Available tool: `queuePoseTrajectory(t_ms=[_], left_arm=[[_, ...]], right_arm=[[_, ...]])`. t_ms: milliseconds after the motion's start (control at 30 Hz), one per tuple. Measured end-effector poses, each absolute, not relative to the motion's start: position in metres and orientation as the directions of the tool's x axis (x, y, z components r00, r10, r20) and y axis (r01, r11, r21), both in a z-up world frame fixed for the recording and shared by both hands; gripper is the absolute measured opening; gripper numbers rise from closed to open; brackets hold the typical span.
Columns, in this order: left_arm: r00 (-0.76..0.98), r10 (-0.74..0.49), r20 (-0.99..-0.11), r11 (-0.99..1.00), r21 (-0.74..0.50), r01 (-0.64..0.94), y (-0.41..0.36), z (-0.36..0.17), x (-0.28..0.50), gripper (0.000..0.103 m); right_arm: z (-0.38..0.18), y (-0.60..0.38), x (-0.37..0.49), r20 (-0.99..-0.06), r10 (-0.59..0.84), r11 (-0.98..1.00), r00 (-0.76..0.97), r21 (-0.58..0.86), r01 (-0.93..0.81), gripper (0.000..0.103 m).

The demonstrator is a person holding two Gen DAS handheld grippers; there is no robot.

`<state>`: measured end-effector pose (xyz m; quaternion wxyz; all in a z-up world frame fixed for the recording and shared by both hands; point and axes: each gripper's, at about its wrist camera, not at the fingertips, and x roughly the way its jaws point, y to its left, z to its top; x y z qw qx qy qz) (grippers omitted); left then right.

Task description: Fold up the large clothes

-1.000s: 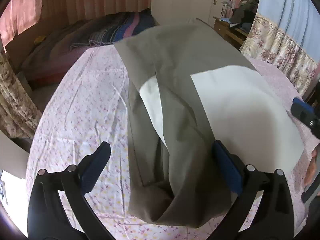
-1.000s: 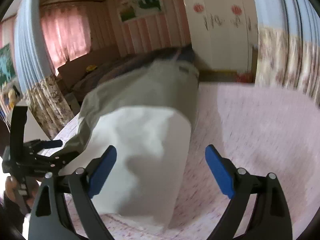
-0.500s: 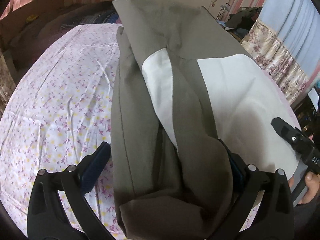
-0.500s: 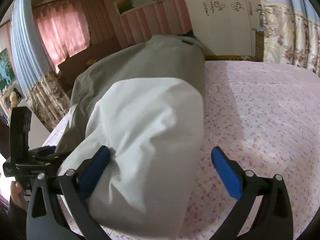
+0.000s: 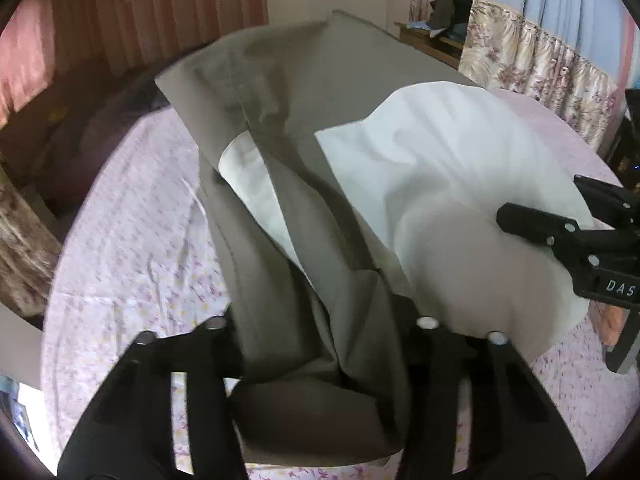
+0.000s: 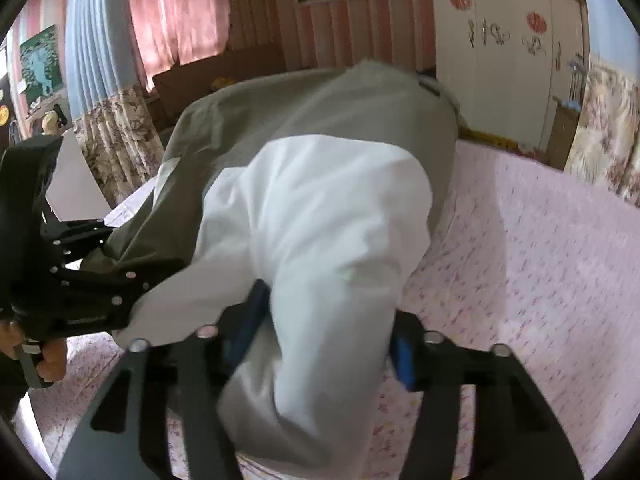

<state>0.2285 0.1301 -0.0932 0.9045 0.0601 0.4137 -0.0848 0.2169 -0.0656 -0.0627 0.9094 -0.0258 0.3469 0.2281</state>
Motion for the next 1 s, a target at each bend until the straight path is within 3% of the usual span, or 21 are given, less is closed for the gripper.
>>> queuePoseTrajectory(t_ms=[133, 367, 567, 667, 767, 800, 833, 900, 967, 1000], left_arm=[[0.683, -0.045, -0.729, 0.977, 0.11, 0.182, 0.105, -0.078, 0.221, 0.033], [0.723, -0.063, -0.688, 0.976, 0.11, 0.19, 0.04, -0.057, 0.2, 0.03], [0.738, -0.096, -0.668, 0.954, 0.149, 0.259, -0.039, -0.058, 0.179, 0.032], [0.757, -0.076, -0.649, 0.941, 0.205, 0.27, -0.066, -0.065, 0.176, 0.042], [0.767, -0.031, -0.64, 0.939, 0.244, 0.242, -0.074, -0.074, 0.177, 0.057], [0.761, -0.034, -0.648, 0.947, 0.223, 0.232, -0.066, -0.075, 0.178, 0.067], [0.76, -0.03, -0.649, 0.952, 0.213, 0.219, -0.061, -0.076, 0.177, 0.08], [0.762, -0.013, -0.648, 0.959, 0.207, 0.193, -0.041, -0.078, 0.174, 0.096], [0.759, -0.033, -0.65, 0.963, 0.182, 0.197, -0.024, -0.079, 0.17, 0.1], [0.755, -0.052, -0.654, 0.964, 0.165, 0.21, -0.017, -0.079, 0.169, 0.1]], right_arm=[[-0.051, -0.076, 0.206, -0.596, 0.371, 0.896, 0.712, 0.029, -0.442, 0.04], [-0.023, -0.129, 0.166, -0.503, 0.303, 0.92, 0.809, -0.067, -0.387, 0.036], [-0.031, -0.2, 0.139, -0.533, 0.178, 0.947, 0.827, -0.137, -0.292, 0.036], [-0.047, -0.217, 0.132, -0.549, 0.095, 0.933, 0.831, -0.241, -0.266, 0.036], [-0.047, -0.227, 0.13, -0.572, 0.107, 0.938, 0.813, -0.214, -0.274, 0.038], [-0.046, -0.226, 0.13, -0.572, 0.107, 0.936, 0.813, -0.219, -0.277, 0.038], [-0.046, -0.226, 0.129, -0.568, 0.11, 0.934, 0.816, -0.222, -0.281, 0.042], [-0.047, -0.231, 0.129, -0.559, 0.116, 0.931, 0.821, -0.227, -0.286, 0.054], [-0.046, -0.238, 0.127, -0.551, 0.109, 0.945, 0.828, -0.202, -0.258, 0.08], [-0.044, -0.244, 0.124, -0.549, 0.122, 0.955, 0.827, -0.163, -0.249, 0.085]])
